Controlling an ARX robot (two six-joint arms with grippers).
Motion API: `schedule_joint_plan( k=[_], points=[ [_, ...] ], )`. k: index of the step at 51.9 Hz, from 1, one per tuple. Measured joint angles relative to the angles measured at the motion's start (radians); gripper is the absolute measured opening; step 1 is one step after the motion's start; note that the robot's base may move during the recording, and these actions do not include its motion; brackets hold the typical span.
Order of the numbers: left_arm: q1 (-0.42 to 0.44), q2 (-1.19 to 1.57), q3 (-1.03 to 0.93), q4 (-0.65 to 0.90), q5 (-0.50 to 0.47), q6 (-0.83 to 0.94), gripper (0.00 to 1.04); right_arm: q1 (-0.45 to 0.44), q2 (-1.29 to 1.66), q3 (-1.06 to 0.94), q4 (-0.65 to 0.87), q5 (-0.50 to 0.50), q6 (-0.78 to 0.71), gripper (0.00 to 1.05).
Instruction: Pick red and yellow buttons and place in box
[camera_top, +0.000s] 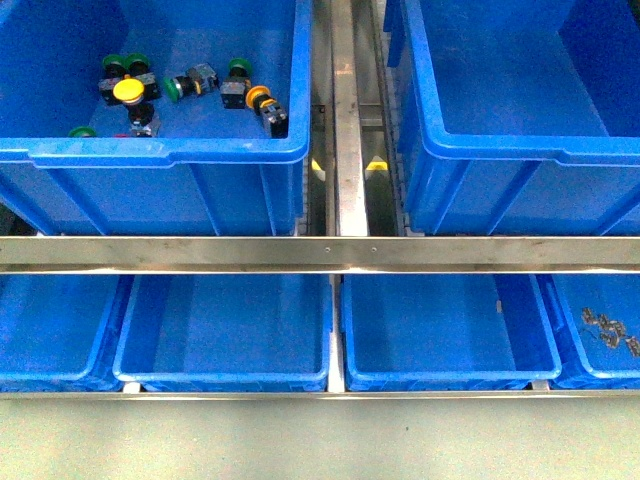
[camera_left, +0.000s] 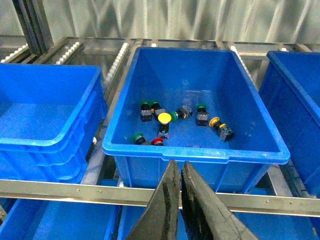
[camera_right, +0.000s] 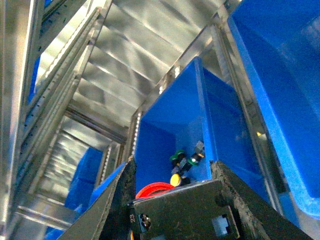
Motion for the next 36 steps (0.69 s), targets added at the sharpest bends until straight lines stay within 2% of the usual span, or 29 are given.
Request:
schedule_joint_plan(
  k=[7,16,36],
  points=[
    [0.029,-0.04,-0.05,0.009,0.022,0.0,0.02,0.007,-0.001,0.0,-0.001,0.03,-0.08,0.38],
    [0.012,-0.078,-0.094,0.026,0.001,0.002,0.02,0.005,-0.011,-0.002,-0.006,0.048,-0.123,0.38],
    [0.086,-0.097,-0.094,0.017,0.093,0.003,0.02,0.005,-0.045,-0.008,-0.035,0.062,-0.16,0.38]
  ],
)
